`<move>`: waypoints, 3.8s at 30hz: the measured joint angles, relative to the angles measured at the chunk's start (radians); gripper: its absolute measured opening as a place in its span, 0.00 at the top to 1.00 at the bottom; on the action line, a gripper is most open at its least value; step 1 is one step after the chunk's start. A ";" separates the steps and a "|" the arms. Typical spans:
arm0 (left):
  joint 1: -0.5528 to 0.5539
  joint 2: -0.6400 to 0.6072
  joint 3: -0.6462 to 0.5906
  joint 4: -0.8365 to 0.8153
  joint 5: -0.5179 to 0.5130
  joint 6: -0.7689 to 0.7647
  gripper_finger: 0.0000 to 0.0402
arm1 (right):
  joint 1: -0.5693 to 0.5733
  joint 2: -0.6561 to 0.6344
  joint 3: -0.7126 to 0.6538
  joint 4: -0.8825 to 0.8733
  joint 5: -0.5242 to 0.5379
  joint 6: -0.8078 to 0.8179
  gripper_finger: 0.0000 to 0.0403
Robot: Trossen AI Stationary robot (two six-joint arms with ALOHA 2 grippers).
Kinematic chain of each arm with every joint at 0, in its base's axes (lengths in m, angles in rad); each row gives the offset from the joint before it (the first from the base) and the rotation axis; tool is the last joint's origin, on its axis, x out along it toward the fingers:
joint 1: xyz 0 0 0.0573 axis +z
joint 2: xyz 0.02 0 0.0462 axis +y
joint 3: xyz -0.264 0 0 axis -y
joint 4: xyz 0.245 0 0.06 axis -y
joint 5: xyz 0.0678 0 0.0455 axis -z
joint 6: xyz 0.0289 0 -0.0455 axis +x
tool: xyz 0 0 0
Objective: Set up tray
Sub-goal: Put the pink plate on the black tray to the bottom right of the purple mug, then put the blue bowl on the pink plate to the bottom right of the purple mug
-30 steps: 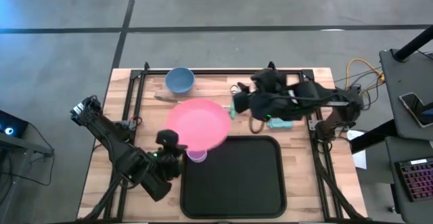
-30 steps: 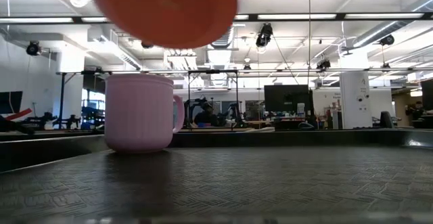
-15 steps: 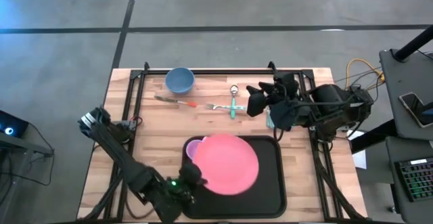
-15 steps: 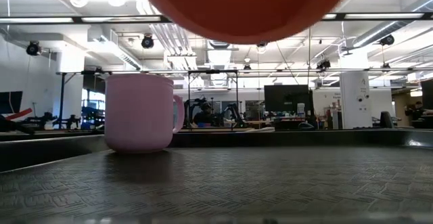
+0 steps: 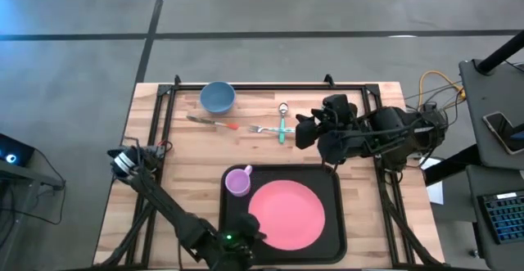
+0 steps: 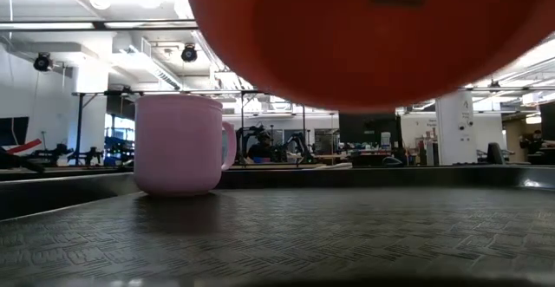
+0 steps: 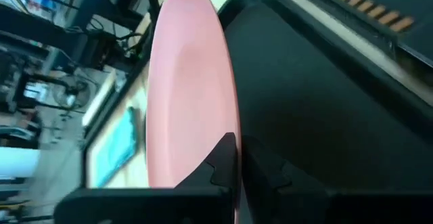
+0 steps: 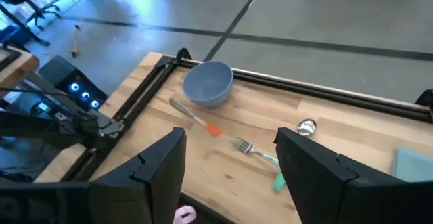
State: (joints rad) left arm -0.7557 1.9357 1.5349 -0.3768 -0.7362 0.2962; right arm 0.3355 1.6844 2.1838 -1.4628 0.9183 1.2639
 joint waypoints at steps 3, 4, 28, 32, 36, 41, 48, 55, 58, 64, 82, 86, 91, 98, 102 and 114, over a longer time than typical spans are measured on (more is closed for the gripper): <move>0.016 0.029 0.000 0.015 0.011 -0.060 1.00 | -0.002 0.000 -0.001 0.000 -0.003 -0.015 0.47; 0.021 0.040 0.000 0.015 0.012 -0.078 1.00 | -0.002 0.000 -0.003 -0.001 -0.003 -0.016 0.47; 0.070 0.092 0.000 -0.019 0.291 -0.289 0.99 | -0.006 -0.001 -0.032 -0.001 -0.135 0.012 0.47; 0.061 0.092 0.000 -0.044 0.335 -0.323 0.99 | -0.011 -0.002 -0.032 -0.002 -0.135 0.017 0.47; 0.046 0.091 0.000 -0.046 0.344 -0.338 0.96 | -0.020 -0.001 -0.034 -0.002 -0.135 0.019 0.47; 0.043 0.091 -0.001 -0.048 0.354 -0.357 0.80 | -0.024 -0.001 -0.034 0.000 -0.146 0.050 0.47; 0.030 0.090 0.008 -0.057 0.340 -0.364 0.54 | -0.024 -0.001 -0.034 0.000 -0.192 0.075 0.47; 0.008 0.065 0.099 -0.278 0.149 -0.365 0.45 | -0.024 -0.001 -0.035 0.001 -0.197 0.072 0.47; 0.011 0.050 0.173 -0.445 0.124 -0.412 0.45 | -0.024 0.000 -0.040 0.001 -0.201 0.063 0.47; 0.015 -0.016 0.268 -0.737 0.052 -0.556 0.49 | -0.024 0.002 -0.073 0.001 -0.221 0.046 0.47; 0.134 -0.804 -0.257 -0.939 0.027 -1.292 0.53 | -0.066 0.002 -0.275 0.041 -0.368 0.092 0.47; 0.144 -0.941 -0.405 -0.885 0.027 -1.412 0.53 | -0.121 0.002 -0.320 0.112 -0.406 0.047 0.47; 0.210 -1.043 -0.539 -0.740 -0.010 -1.424 0.53 | -0.231 0.003 -0.376 0.222 -0.469 -0.062 0.47; 0.401 -1.075 -0.616 -0.655 -0.024 -1.372 0.53 | -0.482 0.040 -0.463 0.613 -0.756 -0.381 0.47; 0.472 -1.059 -0.606 -0.650 -0.024 -1.372 0.53 | -0.614 0.106 -0.466 0.825 -0.865 -0.462 0.47; 0.748 -0.930 -0.606 -0.529 0.119 -0.993 0.53 | -0.779 0.506 -0.175 0.847 -1.229 -0.611 0.49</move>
State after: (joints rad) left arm -0.0078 1.0059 0.9291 -0.9061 -0.6175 -0.6970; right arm -0.4435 2.1903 2.0091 -0.6156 -0.3102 0.6527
